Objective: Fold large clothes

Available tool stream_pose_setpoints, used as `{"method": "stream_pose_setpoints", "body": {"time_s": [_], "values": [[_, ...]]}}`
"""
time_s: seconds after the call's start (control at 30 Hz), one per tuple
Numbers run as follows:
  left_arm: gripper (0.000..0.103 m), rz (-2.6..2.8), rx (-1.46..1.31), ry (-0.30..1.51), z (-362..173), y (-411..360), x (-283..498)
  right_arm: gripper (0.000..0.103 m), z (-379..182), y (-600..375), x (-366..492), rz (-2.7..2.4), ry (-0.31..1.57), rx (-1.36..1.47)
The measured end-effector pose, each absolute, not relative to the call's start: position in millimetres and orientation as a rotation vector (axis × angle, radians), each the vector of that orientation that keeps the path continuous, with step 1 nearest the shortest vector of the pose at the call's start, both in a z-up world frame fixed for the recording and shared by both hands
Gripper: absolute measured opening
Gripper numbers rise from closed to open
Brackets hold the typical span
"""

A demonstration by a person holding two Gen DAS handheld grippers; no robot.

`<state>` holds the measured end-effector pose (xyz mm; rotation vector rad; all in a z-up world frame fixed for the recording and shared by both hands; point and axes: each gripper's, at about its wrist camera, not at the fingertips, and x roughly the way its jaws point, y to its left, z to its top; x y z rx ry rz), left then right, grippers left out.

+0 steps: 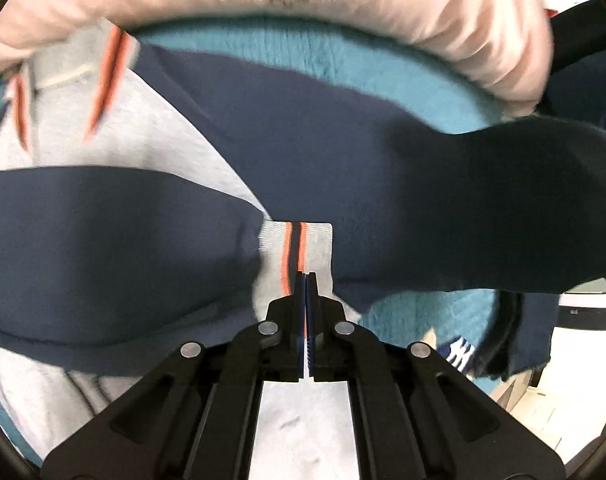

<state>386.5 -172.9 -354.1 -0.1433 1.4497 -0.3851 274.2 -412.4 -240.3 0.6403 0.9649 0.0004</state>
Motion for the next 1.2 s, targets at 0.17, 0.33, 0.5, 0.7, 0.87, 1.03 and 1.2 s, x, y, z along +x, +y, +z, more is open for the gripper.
{"method": "stream_pose_setpoints", "body": {"time_s": [0.17, 0.33, 0.5, 0.7, 0.87, 1.03, 1.2], "values": [[0.002, -0.338, -0.166, 1.381, -318, -109, 379, 0.011, -227, -327, 295, 0.089, 0.997, 0.551], [0.002, -0.256, -0.198, 1.336, -301, -36, 375, 0.011, -238, -240, 323, 0.146, 1.067, 0.488], [0.002, -0.18, -0.243, 1.327, -300, 34, 365, 0.011, -264, -158, 348, 0.19, 1.141, 0.441], [0.002, -0.104, -0.312, 1.336, -311, 106, 355, 0.011, -290, -82, 367, 0.252, 1.197, 0.411], [0.002, -0.052, -0.359, 1.347, -325, 156, 344, 0.011, -314, -14, 384, 0.261, 1.247, 0.313], [0.002, -0.031, -0.385, 1.356, -338, 187, 335, 0.011, -349, 21, 393, 0.245, 1.303, 0.275], [0.002, -0.01, -0.412, 1.367, -348, 206, 329, 0.034, -375, 46, 405, 0.312, 1.326, 0.291]]}}
